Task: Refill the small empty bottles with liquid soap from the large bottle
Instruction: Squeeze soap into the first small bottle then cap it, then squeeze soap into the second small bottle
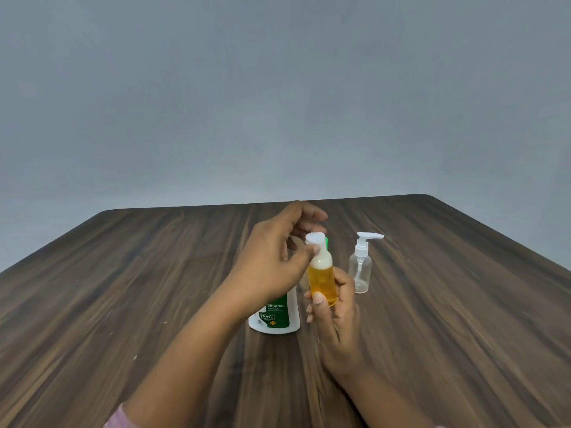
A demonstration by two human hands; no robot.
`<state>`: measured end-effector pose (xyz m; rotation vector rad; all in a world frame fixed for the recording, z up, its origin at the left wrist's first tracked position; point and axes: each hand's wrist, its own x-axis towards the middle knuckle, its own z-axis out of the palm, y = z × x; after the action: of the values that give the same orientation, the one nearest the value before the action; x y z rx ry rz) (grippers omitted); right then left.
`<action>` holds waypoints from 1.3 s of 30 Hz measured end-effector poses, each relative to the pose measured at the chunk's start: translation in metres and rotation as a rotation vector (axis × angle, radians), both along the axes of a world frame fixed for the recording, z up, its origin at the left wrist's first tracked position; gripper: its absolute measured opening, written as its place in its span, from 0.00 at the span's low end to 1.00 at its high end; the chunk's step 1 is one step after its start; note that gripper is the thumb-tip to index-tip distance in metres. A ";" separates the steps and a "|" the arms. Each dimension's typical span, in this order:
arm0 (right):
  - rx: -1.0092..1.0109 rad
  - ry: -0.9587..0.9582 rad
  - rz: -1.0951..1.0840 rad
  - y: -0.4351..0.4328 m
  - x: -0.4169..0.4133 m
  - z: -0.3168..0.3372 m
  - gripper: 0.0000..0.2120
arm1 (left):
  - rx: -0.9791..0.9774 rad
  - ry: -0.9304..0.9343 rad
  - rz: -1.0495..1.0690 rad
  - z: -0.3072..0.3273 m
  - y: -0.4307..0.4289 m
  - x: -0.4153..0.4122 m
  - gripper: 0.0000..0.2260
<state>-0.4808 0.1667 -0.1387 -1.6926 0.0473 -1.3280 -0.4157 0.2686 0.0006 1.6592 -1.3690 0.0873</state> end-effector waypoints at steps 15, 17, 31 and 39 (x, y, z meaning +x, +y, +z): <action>0.006 -0.065 0.066 -0.001 -0.001 -0.001 0.16 | -0.180 0.398 -0.087 -0.010 -0.008 -0.014 0.09; 0.020 -0.116 0.079 -0.001 -0.002 -0.002 0.15 | -0.155 0.461 -0.247 -0.012 -0.008 -0.016 0.10; -0.022 -0.121 0.088 0.006 -0.015 0.024 0.20 | -0.157 0.565 -0.400 -0.005 -0.017 -0.030 0.06; 0.284 -0.042 0.116 -0.019 -0.020 0.030 0.12 | -0.515 0.456 -0.165 -0.004 -0.002 0.002 0.15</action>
<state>-0.5004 0.1477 -0.1092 -1.4062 0.1067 -1.2079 -0.4141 0.2669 -0.0037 1.0504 -1.0181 -0.0326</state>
